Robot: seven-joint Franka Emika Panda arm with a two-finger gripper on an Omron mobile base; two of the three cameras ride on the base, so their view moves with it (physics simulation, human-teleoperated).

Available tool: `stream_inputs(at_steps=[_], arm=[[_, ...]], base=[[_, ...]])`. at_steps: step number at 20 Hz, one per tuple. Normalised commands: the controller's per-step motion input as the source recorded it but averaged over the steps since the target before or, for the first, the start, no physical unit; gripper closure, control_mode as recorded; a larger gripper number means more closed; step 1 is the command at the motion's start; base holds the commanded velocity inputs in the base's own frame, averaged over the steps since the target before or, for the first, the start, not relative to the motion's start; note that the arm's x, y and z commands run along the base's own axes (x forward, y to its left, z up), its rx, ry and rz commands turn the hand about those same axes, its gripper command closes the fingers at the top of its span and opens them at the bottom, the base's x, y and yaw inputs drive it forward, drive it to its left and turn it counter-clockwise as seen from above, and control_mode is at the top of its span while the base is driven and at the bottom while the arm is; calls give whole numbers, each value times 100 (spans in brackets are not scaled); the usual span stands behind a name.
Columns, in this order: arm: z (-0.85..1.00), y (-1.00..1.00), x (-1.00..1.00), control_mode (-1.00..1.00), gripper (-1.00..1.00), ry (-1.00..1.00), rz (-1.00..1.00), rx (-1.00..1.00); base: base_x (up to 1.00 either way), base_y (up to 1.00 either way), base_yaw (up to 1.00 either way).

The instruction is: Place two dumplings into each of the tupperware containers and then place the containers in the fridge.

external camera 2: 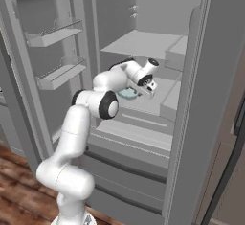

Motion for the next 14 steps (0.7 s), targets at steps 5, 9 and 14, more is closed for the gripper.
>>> stream_inputs(at_steps=[5,9,14], arm=[[0,57,-6,-100,100,-37,-2,0],[-7,36,-42,-100,-100,-47,-6,0],[-35,1,-9,-100,-100,-30,-8,0]], base=[[0,0,0],[0,0,0],[0,0,0]])
